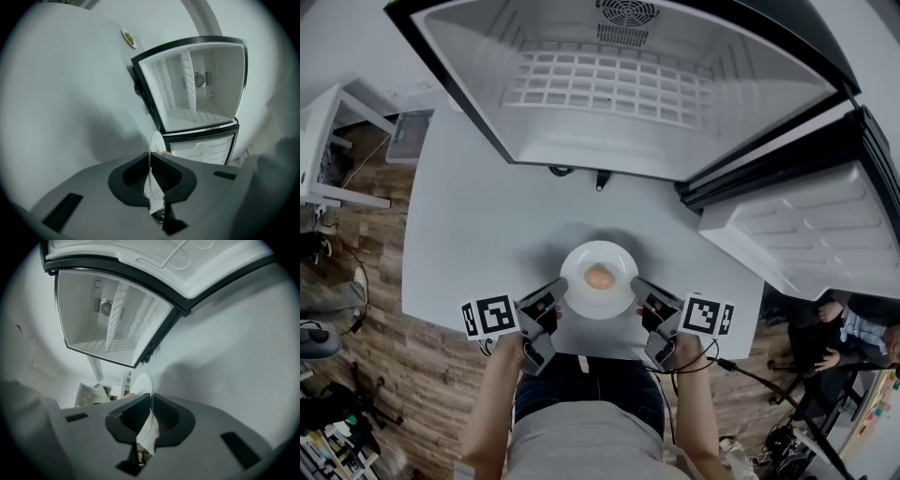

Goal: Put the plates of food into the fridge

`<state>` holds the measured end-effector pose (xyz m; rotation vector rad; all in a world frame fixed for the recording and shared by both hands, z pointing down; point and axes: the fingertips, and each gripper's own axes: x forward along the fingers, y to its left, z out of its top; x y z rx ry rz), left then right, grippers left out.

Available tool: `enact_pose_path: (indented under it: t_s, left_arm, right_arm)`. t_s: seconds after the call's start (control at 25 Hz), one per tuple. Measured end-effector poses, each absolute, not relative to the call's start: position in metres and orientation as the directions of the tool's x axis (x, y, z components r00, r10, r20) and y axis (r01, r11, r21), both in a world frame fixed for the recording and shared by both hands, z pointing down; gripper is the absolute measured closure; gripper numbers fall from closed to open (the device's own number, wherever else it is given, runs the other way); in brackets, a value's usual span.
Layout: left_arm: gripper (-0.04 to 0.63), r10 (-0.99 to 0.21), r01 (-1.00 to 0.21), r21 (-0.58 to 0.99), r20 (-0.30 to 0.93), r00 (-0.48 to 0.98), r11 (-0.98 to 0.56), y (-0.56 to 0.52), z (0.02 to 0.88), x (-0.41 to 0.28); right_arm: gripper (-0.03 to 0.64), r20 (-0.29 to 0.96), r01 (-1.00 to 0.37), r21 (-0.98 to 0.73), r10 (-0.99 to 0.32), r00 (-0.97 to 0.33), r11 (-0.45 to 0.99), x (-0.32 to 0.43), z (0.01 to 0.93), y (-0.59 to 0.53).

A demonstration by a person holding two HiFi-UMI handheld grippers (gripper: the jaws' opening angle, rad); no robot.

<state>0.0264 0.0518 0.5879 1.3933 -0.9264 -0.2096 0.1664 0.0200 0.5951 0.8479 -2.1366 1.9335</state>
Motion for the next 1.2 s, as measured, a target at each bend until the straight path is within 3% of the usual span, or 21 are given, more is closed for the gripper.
enact_pose_path:
  t_s: [0.44,0.72,1.2]
  left_arm:
    - [0.574,-0.833,-0.204,0.962,0.26,0.488,0.181,0.042,0.499,-0.011]
    - [0.575,-0.884,-0.166,0.977,0.191,0.426,0.131,0.026,0.465,-0.04]
    - [0.577,-0.879,-0.155,0.986,0.132,0.459,0.067,-0.047,0.421,-0.082]
  right_arm:
    - [0.594,0.196,-0.267,-0.948,-0.347,-0.917,0.171,0.121,0.487,-0.028]
    - [0.594,0.144,-0.24,-0.941,-0.361,-0.922,0.238,0.088,0.454,-0.054]
    - [0.592,0.127,-0.274,-0.928,-0.479,-0.869,0.252,0.055,0.417,-0.126]
